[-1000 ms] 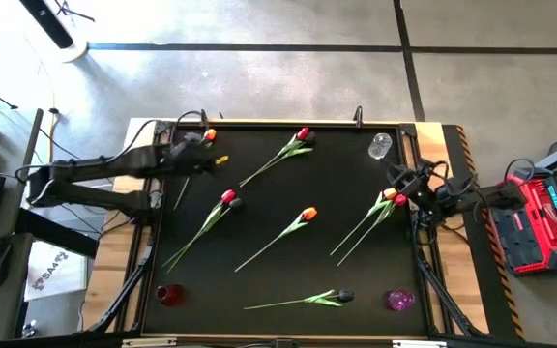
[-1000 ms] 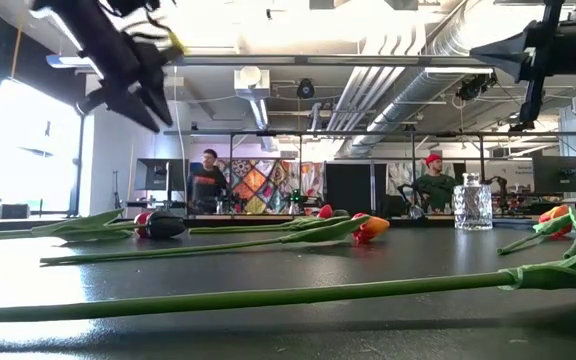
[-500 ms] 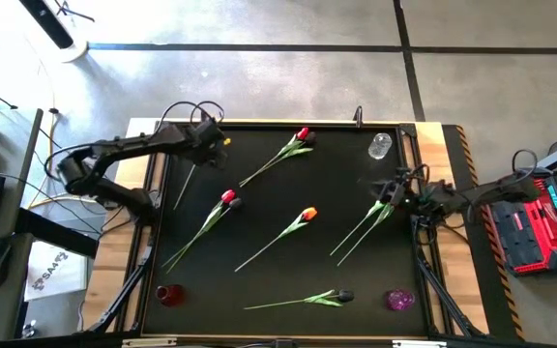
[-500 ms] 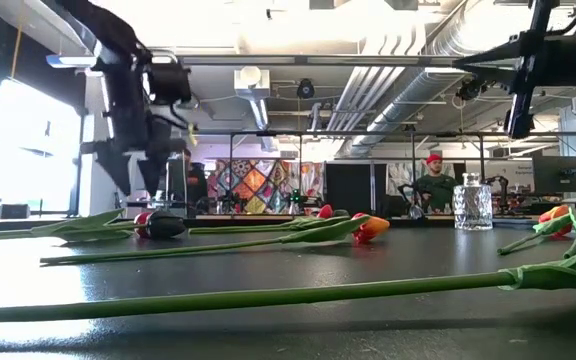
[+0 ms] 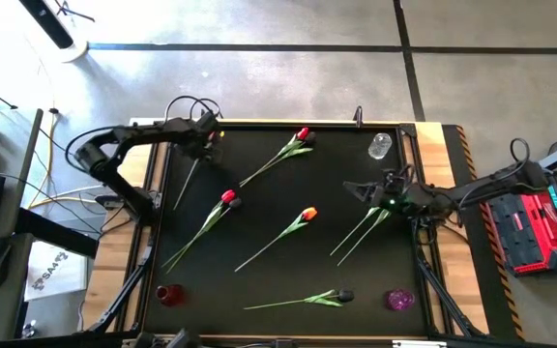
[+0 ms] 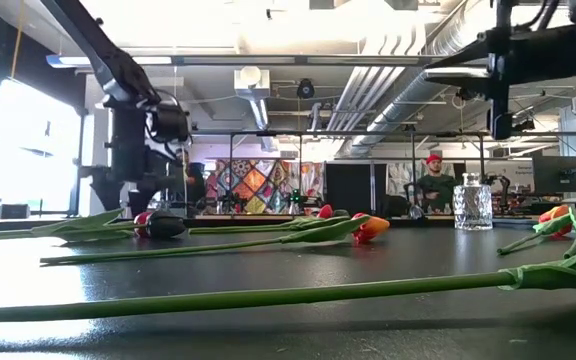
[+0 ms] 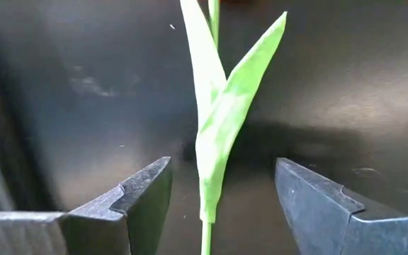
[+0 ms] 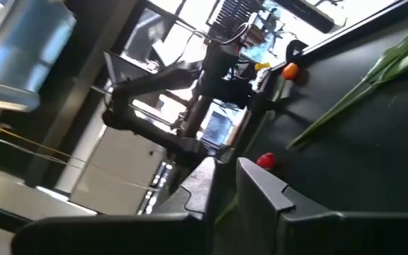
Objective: Sort flowers into vase by color
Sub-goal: Put the top orange tulip into the transparent flower vase
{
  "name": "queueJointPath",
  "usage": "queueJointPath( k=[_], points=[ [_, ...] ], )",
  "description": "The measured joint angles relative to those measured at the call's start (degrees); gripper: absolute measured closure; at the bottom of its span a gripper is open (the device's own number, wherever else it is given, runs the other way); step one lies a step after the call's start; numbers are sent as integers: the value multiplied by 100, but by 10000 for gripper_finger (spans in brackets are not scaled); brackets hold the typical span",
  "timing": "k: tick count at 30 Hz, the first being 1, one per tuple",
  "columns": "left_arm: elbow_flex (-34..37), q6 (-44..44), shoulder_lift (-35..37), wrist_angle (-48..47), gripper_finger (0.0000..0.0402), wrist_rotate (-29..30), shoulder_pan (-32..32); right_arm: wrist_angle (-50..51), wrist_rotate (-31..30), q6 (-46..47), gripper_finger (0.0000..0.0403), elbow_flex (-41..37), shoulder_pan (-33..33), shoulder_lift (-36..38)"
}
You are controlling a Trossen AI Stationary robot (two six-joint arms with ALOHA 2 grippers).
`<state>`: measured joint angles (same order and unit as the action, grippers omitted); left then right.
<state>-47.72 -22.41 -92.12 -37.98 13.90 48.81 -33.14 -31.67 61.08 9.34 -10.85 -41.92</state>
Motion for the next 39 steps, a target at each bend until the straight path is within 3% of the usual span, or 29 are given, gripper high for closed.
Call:
queueJointPath(
  k=[8, 13, 19, 23, 27, 32, 36, 39],
  points=[
    [-35, -88, -280, 16, 212, -31, 41, -91, -176, 9, 359, 360, 0, -815],
    [-28, 208, -238, 132, 286, -93, 41, -90, 7, -26, 398, 576, 0, -1146],
    [-20, 207, -241, 193, 386, -30, 56, -52, -196, 61, 397, 793, 0, -1524],
    [14, 262, -14, 145, 389, 77, -2, -50, -211, 223, 399, 909, 0, -1754],
    [9, 192, 690, 59, 391, 35, -122, 44, -210, 322, 396, 1017, 0, -1912],
    [9, 360, 1770, 328, 398, -908, -411, 79, -273, -633, 388, 1333, 0, -2070],
    [17, 1298, 2410, 1294, 398, -2408, -751, 90, -254, -1646, 355, 1818, 66, -2300],
    [17, 1445, 2649, 2097, 398, -3272, -1062, 208, -111, -1987, 313, 2289, 244, -2578]
  ],
)
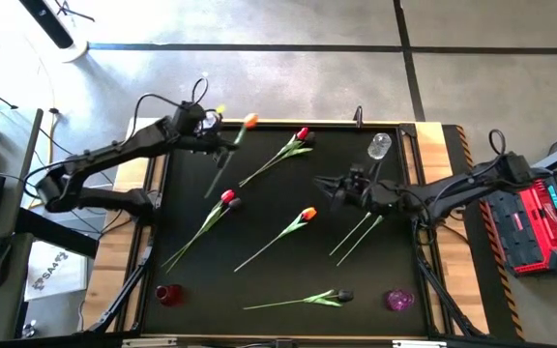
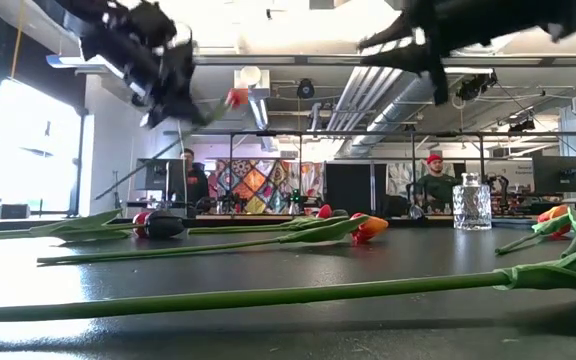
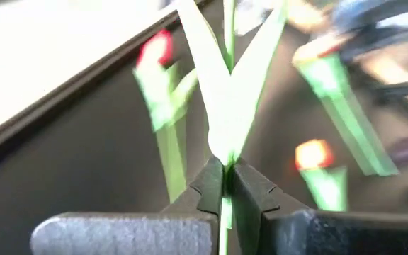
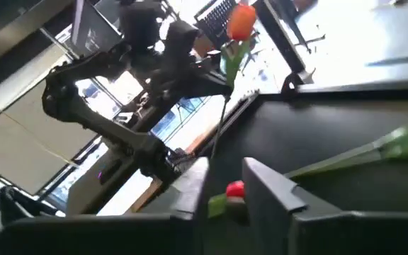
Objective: Sort flowers into vase by color
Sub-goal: Put the top orange tulip into the transparent flower vase
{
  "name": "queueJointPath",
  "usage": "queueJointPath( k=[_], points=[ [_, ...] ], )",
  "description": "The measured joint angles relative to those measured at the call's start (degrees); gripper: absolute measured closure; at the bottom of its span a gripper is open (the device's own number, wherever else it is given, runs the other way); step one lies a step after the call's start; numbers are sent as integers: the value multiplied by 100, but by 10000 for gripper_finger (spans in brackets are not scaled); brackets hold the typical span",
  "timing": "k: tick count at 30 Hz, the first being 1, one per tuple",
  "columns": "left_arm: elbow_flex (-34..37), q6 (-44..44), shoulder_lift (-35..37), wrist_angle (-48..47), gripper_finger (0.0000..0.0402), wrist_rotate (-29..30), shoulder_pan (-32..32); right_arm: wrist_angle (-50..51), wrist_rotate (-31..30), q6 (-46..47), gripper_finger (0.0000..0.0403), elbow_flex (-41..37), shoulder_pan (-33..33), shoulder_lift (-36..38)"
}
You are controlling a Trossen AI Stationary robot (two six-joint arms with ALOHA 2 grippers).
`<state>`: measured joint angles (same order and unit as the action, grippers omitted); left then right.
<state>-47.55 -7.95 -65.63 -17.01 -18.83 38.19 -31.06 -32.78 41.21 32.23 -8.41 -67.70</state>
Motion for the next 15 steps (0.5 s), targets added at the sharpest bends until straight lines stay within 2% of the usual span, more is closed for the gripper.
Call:
queueJointPath(
  k=[4, 8, 11, 15],
  points=[
    [0, -357, 25, 1145, 398, -298, -528, 144, 866, -219, 248, 700, 438, -488],
    [-2, -611, -221, 2124, 398, -315, -1048, 579, 1203, -844, 196, 1435, 728, -953],
    [-2, -843, -473, 2745, 398, -317, -1344, 1077, 1317, -1235, 181, 1990, 887, -1223],
    [-7, -1100, -824, 3324, 398, -364, -1673, 1640, 1599, -1589, 183, 2651, 1039, -1519]
  ],
)
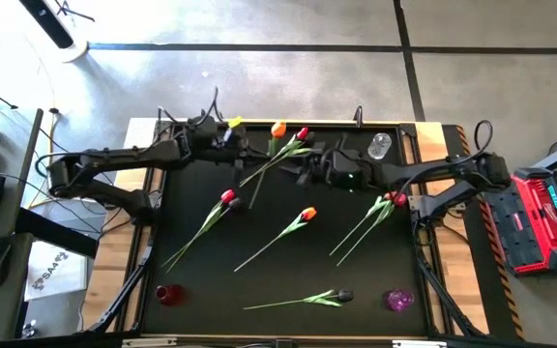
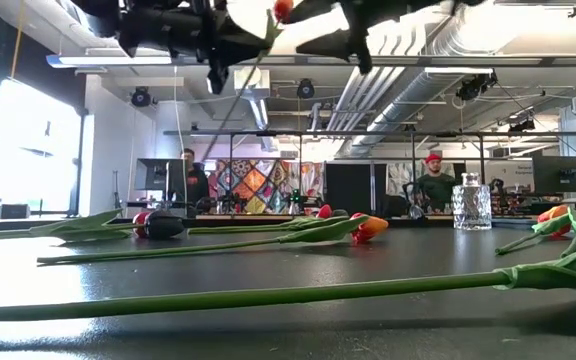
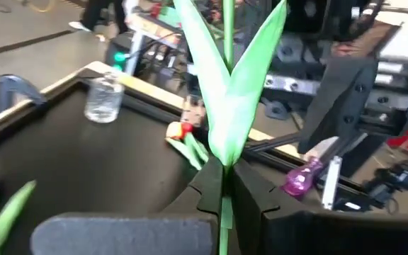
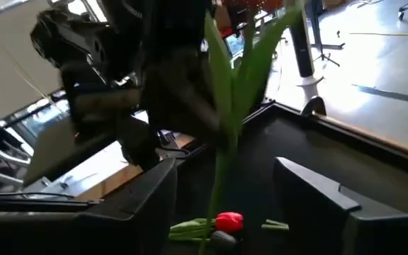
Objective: Sort flowers into vase by color
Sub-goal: Put the top orange tulip into the transparent flower vase
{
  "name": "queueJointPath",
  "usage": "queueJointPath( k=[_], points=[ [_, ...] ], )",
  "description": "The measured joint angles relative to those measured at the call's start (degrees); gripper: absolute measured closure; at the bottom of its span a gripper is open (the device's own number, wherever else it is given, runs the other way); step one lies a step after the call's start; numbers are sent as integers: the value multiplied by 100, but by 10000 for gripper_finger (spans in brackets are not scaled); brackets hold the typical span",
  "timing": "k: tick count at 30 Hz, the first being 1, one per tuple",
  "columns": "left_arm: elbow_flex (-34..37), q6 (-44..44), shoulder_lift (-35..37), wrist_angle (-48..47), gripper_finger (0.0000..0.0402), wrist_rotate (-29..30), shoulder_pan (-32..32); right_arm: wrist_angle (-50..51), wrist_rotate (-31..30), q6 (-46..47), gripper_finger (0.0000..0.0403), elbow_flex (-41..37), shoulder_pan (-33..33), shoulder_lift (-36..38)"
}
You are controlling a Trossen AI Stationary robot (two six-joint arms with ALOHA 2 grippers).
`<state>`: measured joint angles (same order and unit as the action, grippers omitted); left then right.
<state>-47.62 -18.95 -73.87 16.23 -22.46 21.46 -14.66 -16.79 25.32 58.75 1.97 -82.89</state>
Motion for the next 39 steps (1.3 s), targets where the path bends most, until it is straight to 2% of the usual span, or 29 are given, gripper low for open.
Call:
queueJointPath(
  k=[4, 10, 13, 20, 25, 30, 39],
  points=[
    [0, 121, -193, 286, 398, 7, -295, 296, 51, -120, 192, 376, 67, -143],
    [0, 593, -234, 315, 398, 162, -535, 397, 302, 30, 221, 439, 107, -147],
    [0, 604, -234, 330, 398, 223, -554, 483, 403, 70, 262, 439, 96, -147],
    [0, 470, -234, 332, 397, 445, -539, 518, 484, -57, 390, 439, 55, -147],
    [0, 307, -234, 328, 372, 602, -541, 518, 471, -139, 395, 439, 90, -147],
    [-4, 305, -234, 189, 326, 809, -541, 649, 452, -233, 400, 439, 114, -106],
    [-7, 412, -234, -516, 240, 874, -532, 2118, -260, -336, 402, 434, 138, 511]
  ],
)
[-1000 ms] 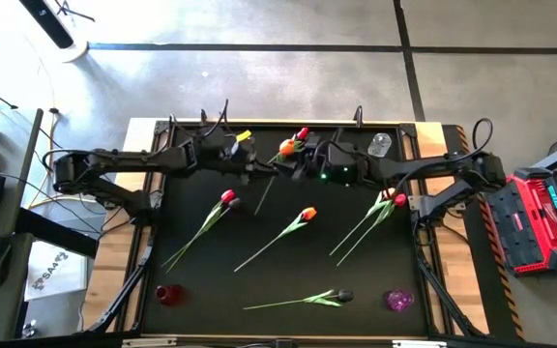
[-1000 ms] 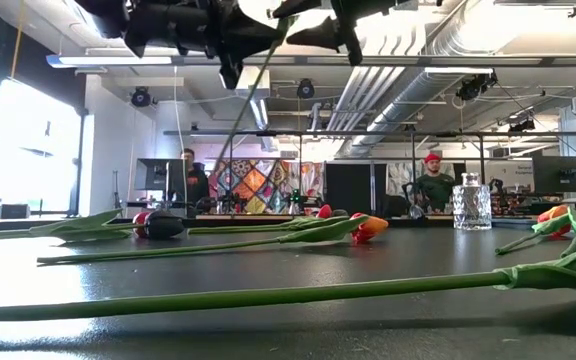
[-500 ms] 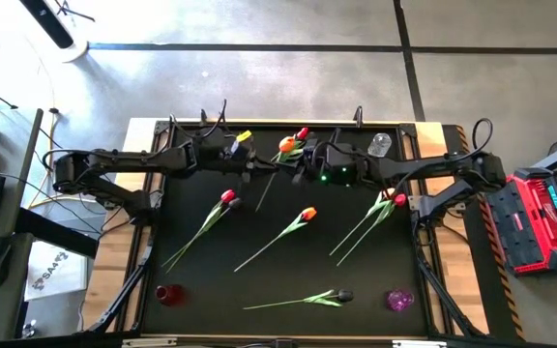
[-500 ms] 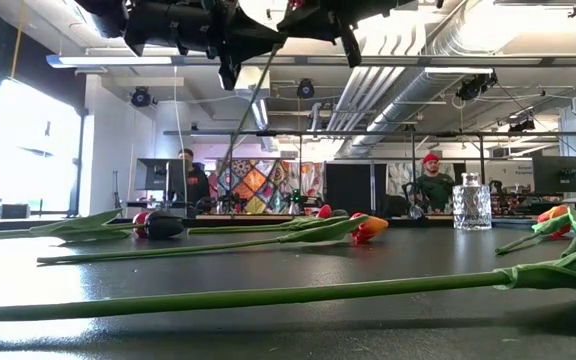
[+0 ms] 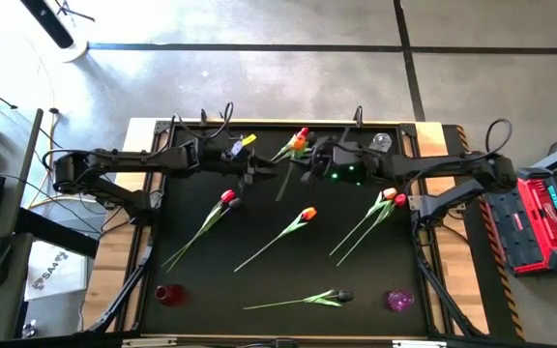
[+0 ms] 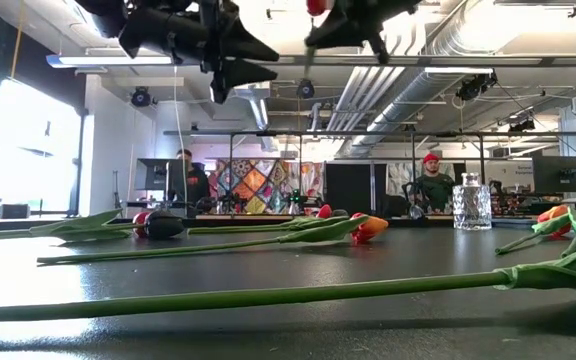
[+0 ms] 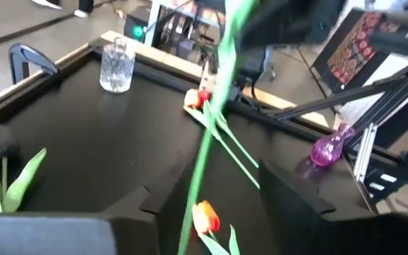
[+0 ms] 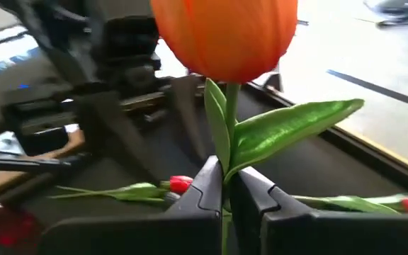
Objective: Sort flowers into vase by color
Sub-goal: Put the top orange tulip into the transparent flower vase
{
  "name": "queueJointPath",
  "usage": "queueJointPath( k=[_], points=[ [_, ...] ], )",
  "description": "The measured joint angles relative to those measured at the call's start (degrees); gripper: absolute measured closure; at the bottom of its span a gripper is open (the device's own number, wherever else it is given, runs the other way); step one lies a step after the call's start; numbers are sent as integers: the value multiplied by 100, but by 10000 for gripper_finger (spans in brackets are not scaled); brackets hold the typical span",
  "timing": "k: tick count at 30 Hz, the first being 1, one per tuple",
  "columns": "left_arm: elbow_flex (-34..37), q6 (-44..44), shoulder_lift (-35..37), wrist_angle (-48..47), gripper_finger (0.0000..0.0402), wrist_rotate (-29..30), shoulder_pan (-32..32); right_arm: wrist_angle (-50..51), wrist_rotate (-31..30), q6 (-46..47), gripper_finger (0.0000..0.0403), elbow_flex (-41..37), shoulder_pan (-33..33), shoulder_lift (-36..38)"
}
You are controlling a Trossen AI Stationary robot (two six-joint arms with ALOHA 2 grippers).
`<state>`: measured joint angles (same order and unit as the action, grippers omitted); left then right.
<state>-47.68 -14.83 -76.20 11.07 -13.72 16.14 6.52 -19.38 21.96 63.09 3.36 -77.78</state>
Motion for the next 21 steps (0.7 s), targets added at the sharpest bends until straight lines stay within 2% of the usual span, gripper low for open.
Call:
queueJointPath(
  k=[4, 10, 13, 16, 21],
  points=[
    [0, -1, 0, -126, 224, 7, 2, 792, -478, 61, 402, 0, 0, 382],
    [0, -99, 0, -144, 222, 15, -21, 2082, -1335, 398, 402, 0, 0, 1143],
    [0, -93, 0, -144, 222, 222, -61, 2436, -1698, 582, 403, 0, 2, 1576],
    [0, 51, 0, -144, 222, 407, -97, 2893, -2381, 609, 403, 0, 0, 1983],
    [0, 192, 0, -142, 222, 683, -144, 3438, -3870, 910, 403, -1, 130, 2461]
  ],
)
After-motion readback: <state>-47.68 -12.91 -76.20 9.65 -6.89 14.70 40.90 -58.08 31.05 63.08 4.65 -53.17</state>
